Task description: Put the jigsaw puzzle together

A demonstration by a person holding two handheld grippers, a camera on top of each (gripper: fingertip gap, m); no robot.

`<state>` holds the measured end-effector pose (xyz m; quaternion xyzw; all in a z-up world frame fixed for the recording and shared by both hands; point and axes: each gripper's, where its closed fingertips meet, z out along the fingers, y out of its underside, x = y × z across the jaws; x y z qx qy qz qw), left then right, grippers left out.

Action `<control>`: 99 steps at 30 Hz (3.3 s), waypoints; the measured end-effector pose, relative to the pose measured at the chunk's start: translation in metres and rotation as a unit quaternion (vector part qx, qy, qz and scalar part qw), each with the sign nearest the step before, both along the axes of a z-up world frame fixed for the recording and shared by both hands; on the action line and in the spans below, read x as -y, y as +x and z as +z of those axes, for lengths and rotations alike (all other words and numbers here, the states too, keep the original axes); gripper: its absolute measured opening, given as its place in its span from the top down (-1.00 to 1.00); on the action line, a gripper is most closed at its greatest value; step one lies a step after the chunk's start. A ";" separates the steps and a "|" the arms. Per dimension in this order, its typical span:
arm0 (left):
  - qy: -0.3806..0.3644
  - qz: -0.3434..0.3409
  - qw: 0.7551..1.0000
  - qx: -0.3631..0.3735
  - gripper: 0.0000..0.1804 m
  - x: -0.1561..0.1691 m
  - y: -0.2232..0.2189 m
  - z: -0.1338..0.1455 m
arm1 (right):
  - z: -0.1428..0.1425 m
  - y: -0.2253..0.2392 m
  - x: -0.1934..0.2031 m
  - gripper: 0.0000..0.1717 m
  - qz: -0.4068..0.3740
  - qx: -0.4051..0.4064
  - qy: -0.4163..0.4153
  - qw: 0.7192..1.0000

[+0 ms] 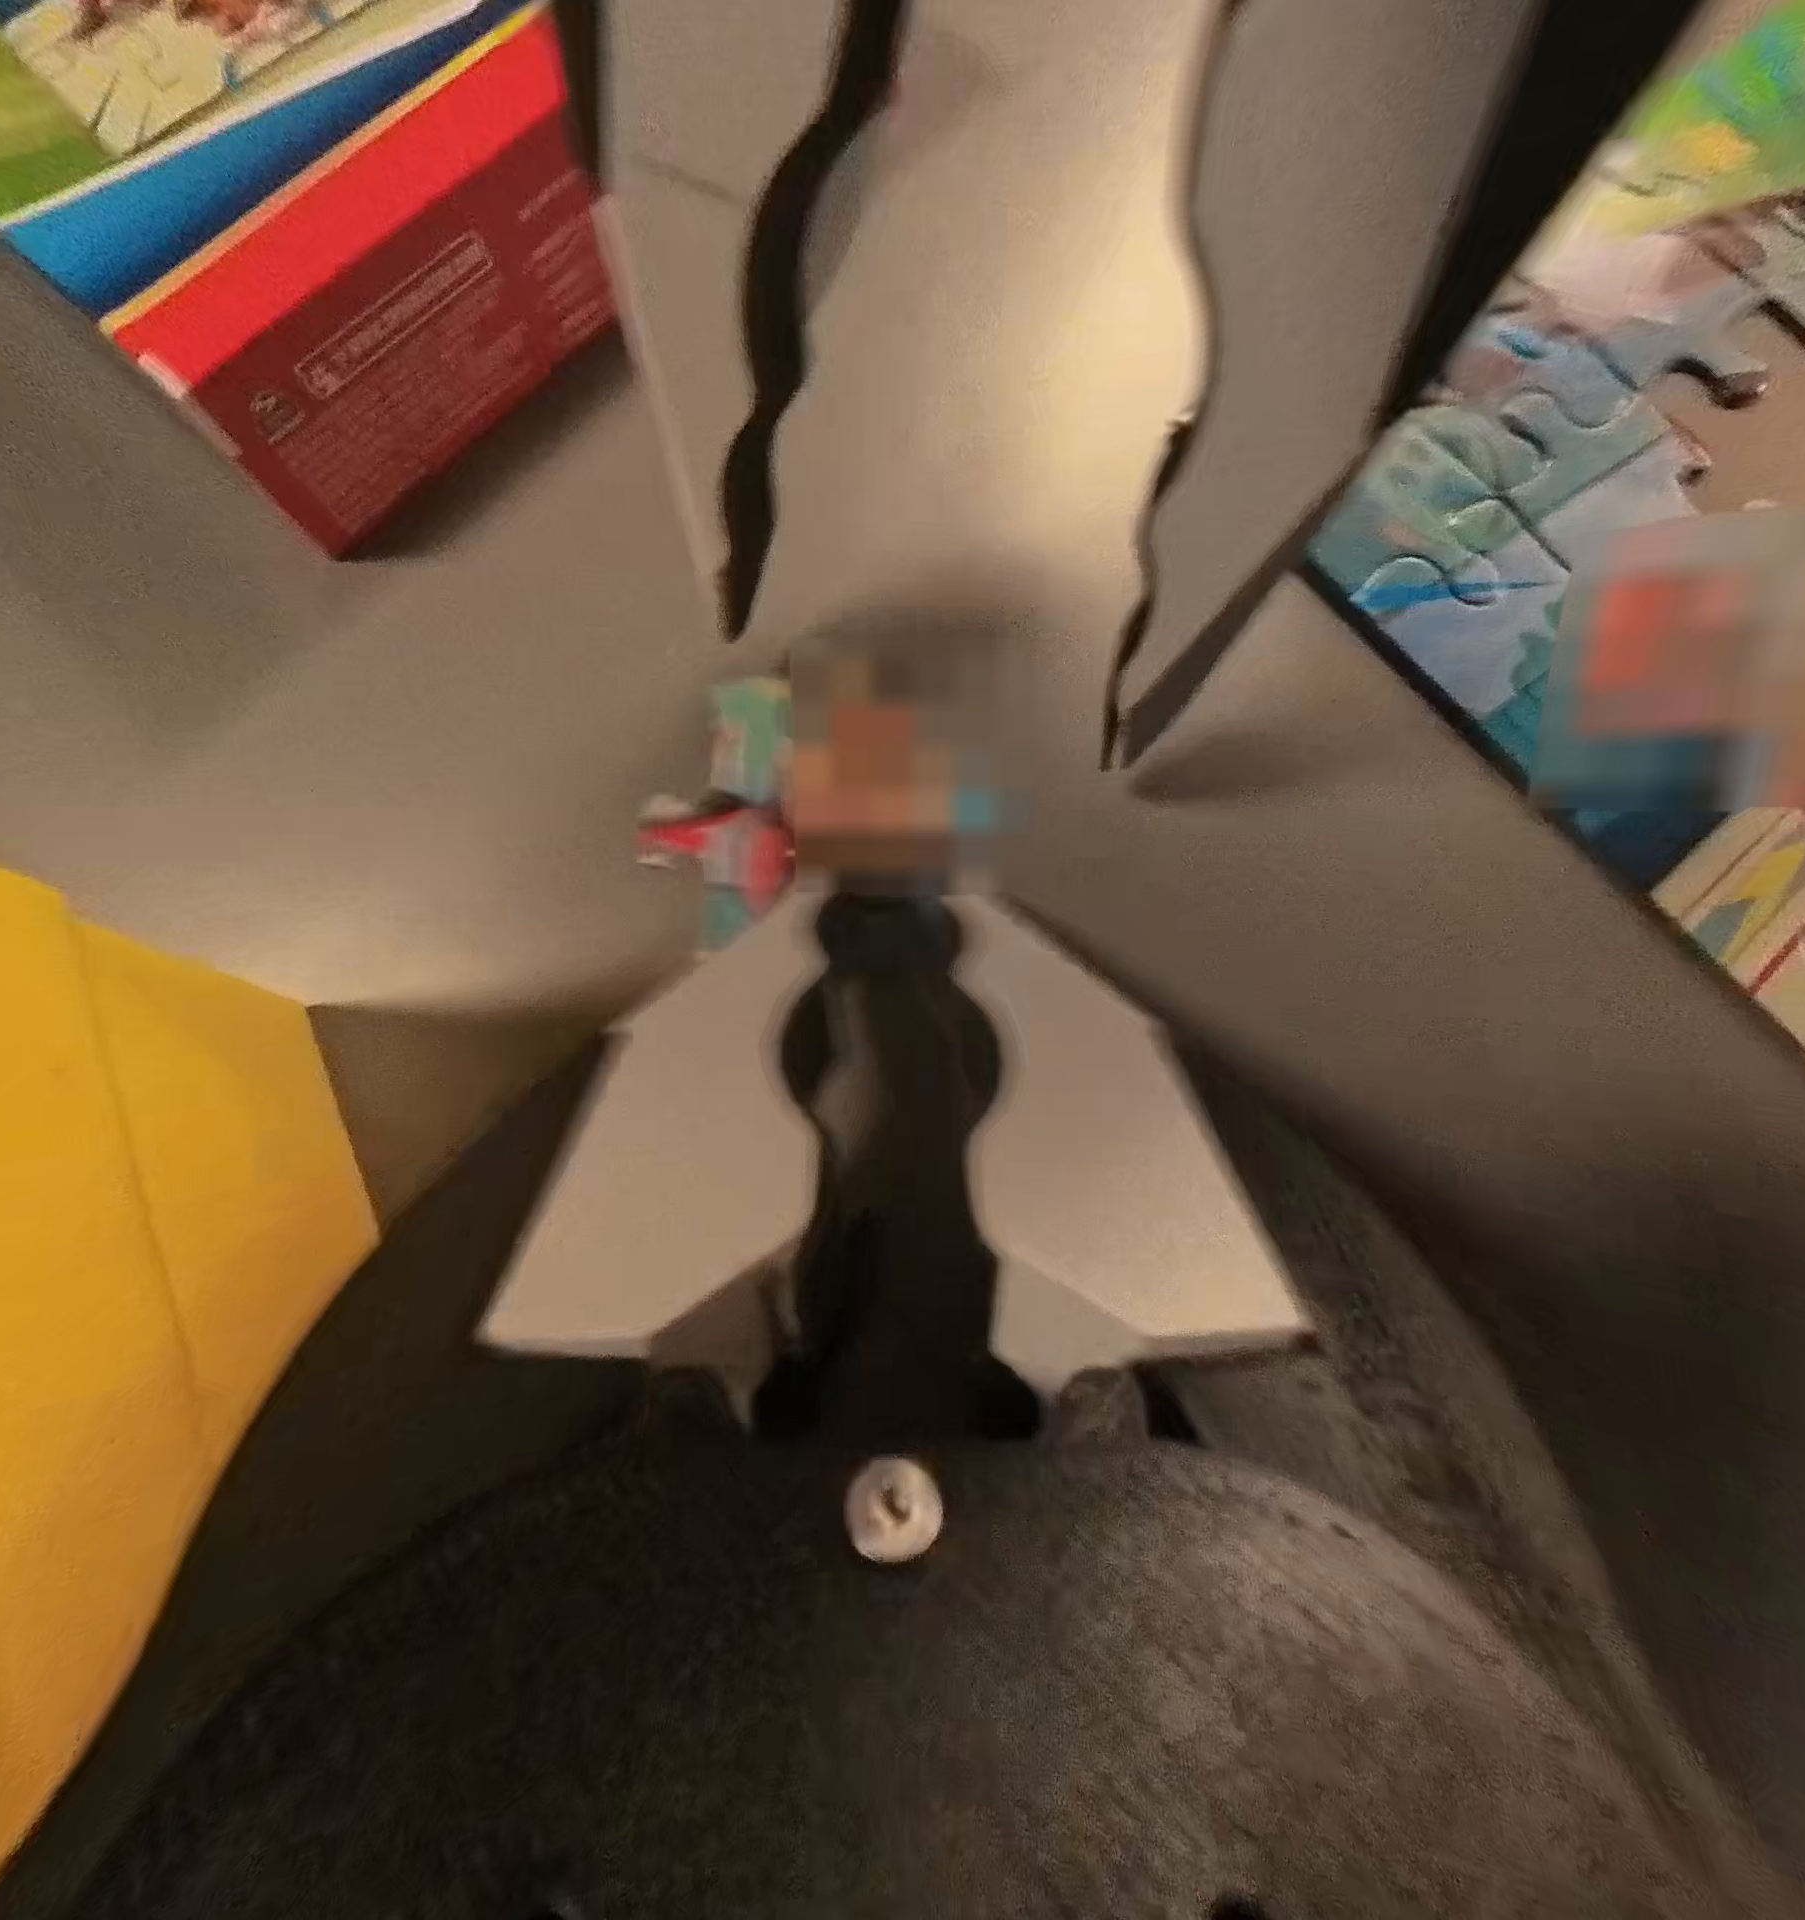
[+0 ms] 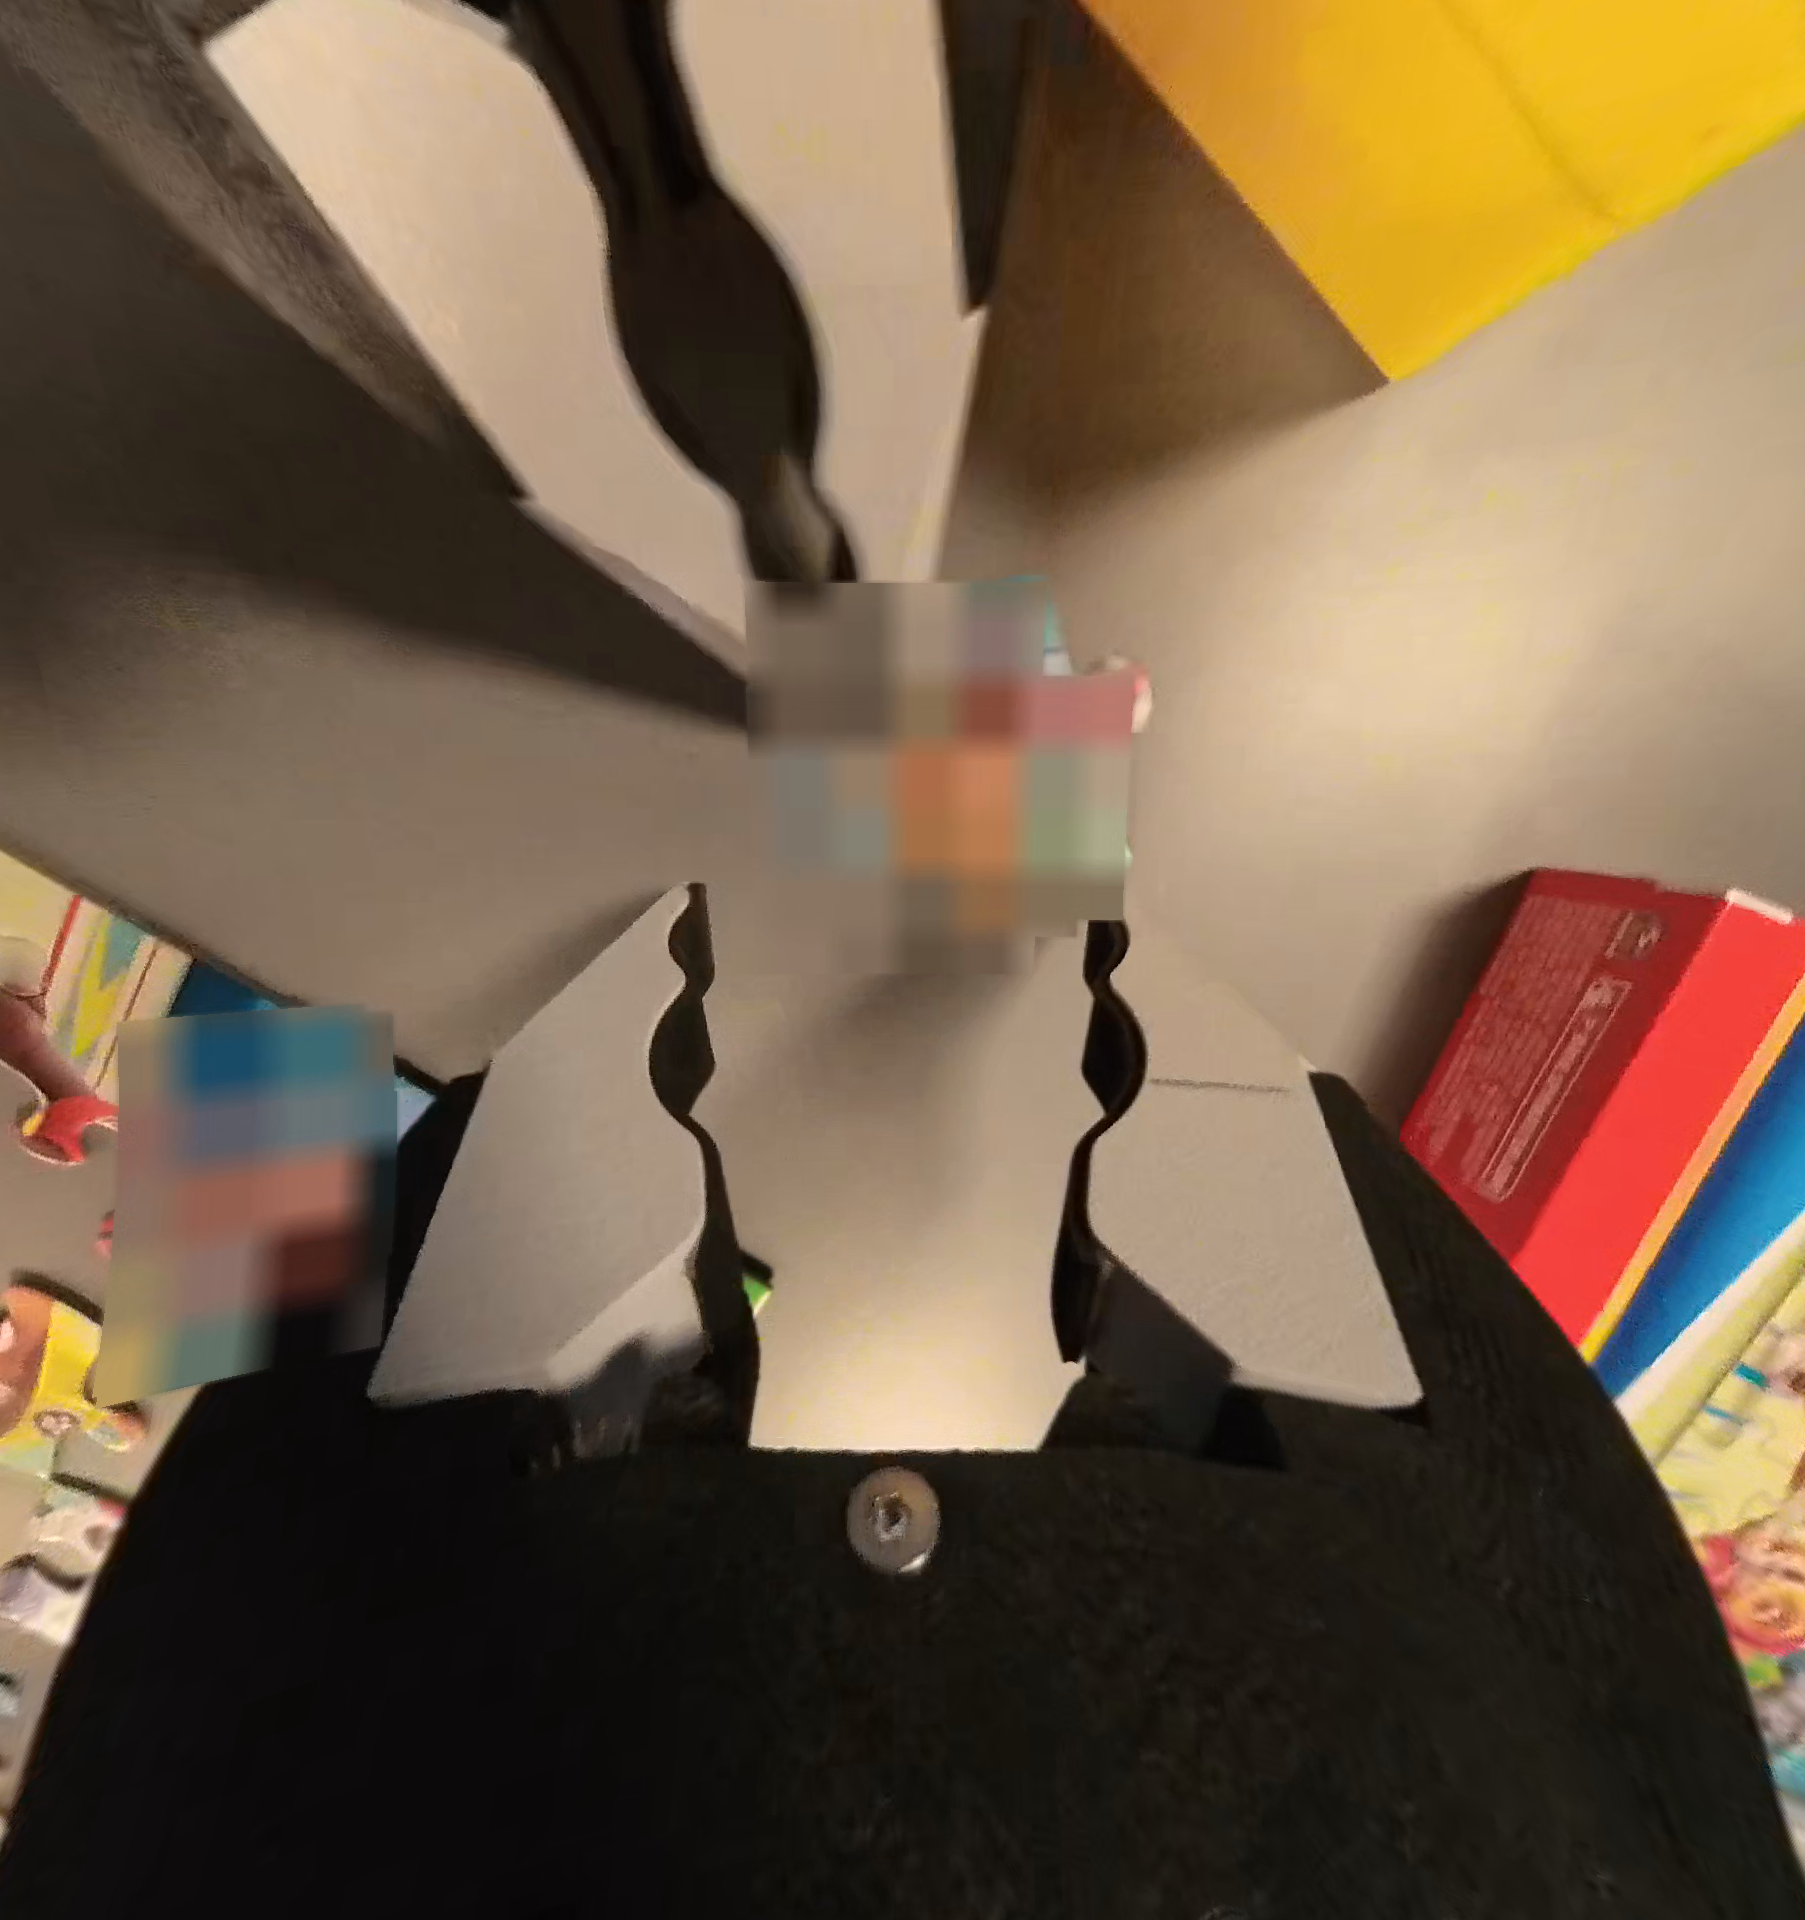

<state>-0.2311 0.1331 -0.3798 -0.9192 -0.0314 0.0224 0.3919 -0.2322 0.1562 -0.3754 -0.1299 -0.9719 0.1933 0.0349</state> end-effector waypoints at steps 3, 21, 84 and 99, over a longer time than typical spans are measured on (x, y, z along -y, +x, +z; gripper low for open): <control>0.019 -0.010 0.999 -0.039 0.98 -0.001 -0.001 0.005 | 0.000 -0.003 0.003 0.16 0.023 -0.002 0.003 1.000; 0.084 0.069 0.993 -0.044 0.69 0.016 -0.032 0.032 | -0.009 -0.036 0.005 0.48 0.006 0.027 0.082 0.996; 0.139 0.097 0.985 0.020 0.55 0.019 -0.039 0.046 | -0.009 -0.030 0.037 0.24 -0.086 0.002 0.003 0.996; 0.142 0.102 0.984 0.020 0.57 0.020 -0.041 0.046 | -0.010 -0.046 0.029 0.07 -0.101 0.005 -0.006 0.995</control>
